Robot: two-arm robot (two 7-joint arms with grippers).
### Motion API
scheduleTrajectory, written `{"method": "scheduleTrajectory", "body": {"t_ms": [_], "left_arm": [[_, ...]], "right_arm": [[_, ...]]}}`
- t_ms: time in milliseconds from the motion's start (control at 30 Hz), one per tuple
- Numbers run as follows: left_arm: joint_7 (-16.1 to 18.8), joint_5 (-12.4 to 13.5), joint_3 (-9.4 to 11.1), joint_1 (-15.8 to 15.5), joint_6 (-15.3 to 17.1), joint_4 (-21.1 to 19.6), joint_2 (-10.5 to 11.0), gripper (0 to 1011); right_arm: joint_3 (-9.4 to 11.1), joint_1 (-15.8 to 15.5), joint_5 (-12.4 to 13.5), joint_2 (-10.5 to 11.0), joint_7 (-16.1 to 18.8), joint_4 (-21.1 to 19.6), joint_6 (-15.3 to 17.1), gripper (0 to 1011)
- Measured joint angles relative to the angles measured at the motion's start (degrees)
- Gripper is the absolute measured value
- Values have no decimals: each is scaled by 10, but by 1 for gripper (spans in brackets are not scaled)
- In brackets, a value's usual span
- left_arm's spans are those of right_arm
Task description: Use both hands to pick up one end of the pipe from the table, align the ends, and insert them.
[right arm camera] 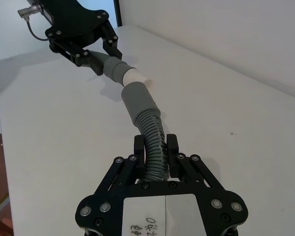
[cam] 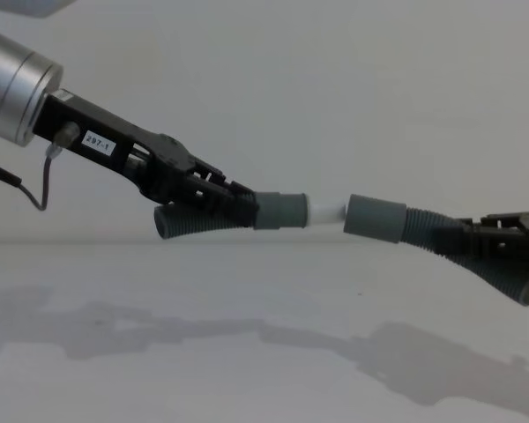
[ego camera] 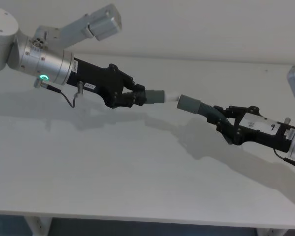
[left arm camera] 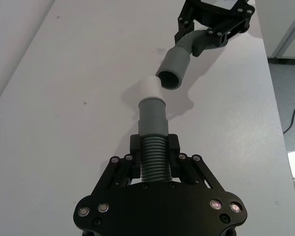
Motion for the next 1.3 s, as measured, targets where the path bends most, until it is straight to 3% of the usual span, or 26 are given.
{"method": "scheduleTrajectory", "body": {"t_ms": [867, 1300], "left_arm": [[4, -26, 4, 4, 25, -20, 14, 313], [3, -27, 16, -1, 35, -22, 19, 313]], "right_arm": [[-17, 12, -9, 3, -41, 8, 16, 256], [-20, 18, 4, 2, -40, 10, 16, 256]]}}
